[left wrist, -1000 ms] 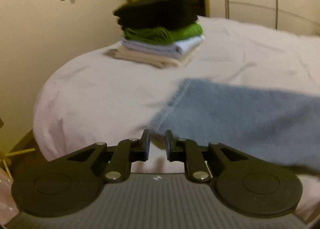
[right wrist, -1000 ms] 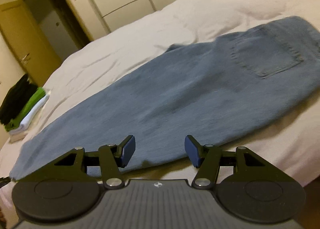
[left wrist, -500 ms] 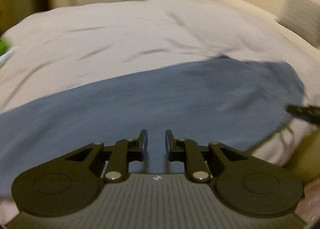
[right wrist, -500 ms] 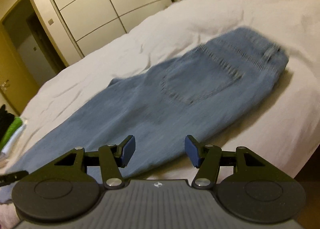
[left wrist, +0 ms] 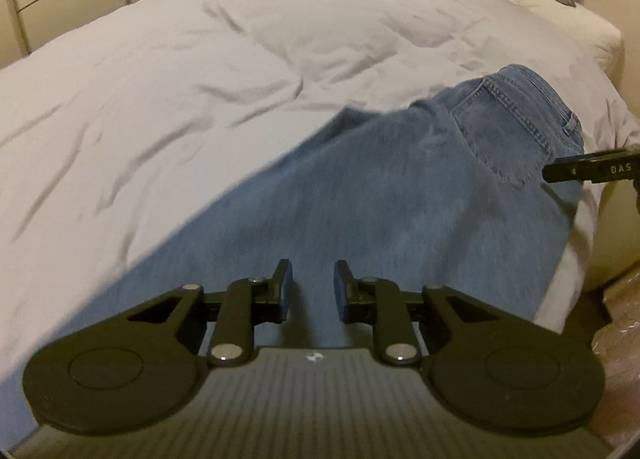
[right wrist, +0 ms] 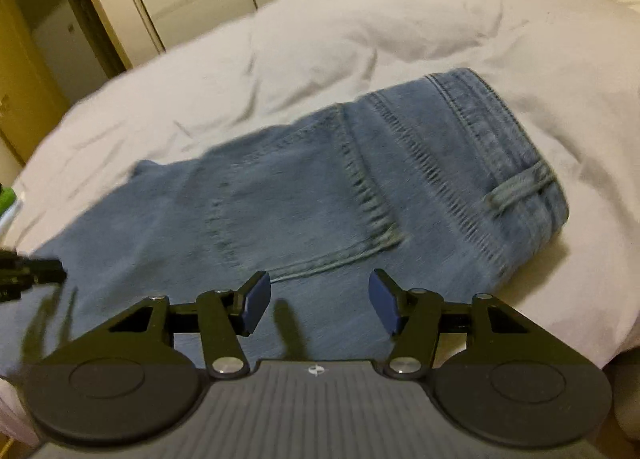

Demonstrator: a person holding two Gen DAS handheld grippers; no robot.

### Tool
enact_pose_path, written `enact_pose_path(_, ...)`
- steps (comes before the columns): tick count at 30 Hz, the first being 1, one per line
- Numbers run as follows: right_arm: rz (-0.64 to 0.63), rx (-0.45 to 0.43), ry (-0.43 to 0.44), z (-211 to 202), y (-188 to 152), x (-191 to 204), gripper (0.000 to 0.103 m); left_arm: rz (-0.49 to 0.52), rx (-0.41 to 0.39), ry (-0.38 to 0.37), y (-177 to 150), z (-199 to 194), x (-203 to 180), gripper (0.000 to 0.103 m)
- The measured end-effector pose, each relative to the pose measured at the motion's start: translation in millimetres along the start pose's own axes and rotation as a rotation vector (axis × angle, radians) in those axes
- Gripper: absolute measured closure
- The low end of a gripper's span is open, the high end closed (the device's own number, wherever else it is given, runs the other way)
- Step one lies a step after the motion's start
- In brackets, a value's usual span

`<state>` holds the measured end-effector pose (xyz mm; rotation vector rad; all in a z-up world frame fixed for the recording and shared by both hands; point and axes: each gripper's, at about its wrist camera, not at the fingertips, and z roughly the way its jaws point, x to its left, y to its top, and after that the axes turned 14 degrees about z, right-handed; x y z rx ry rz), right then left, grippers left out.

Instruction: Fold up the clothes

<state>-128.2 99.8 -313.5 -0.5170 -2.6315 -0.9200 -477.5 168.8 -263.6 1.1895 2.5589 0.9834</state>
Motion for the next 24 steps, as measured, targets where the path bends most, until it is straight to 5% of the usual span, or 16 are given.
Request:
enact_pose_path(7, -0.007, -0.152, -0.048, -14, 57, -14, 0.045, 0.040, -0.066, -0.073, 57, 28, 26, 0.085)
enact_pose_path(10, 0.075, -0.212, -0.038, -10, 80, -37, 0.038, 0.014, -0.061, -0.107, 68, 44, 38, 0.081)
enact_pose_path(12, 0.157, -0.221, -0.018, -1, 91, -56, 0.024, -0.023, -0.054, -0.134, 71, 54, 47, 0.080)
enact_pose_path(15, 0.290, -0.211, 0.030, 14, 105, -85, 0.025, -0.086, -0.052, -0.214, 74, 66, 61, 0.078)
enact_pose_path(16, 0.332, -0.188, 0.078, 18, 106, -93, 0.028, -0.098, -0.054, -0.248, 75, 69, 64, 0.078)
enact_pose_path(18, 0.370, -0.159, 0.156, 23, 103, -100, 0.064, -0.105, -0.051, -0.309, 78, 76, 66, 0.078)
enact_pose_path(21, 0.341, -0.184, 0.180, 16, 97, -97, 0.083, -0.132, -0.059, -0.363, 79, 82, 67, 0.078)
enact_pose_path(24, 0.291, -0.229, 0.191, 4, 91, -90, 0.089, -0.161, -0.070, -0.413, 80, 87, 66, 0.088)
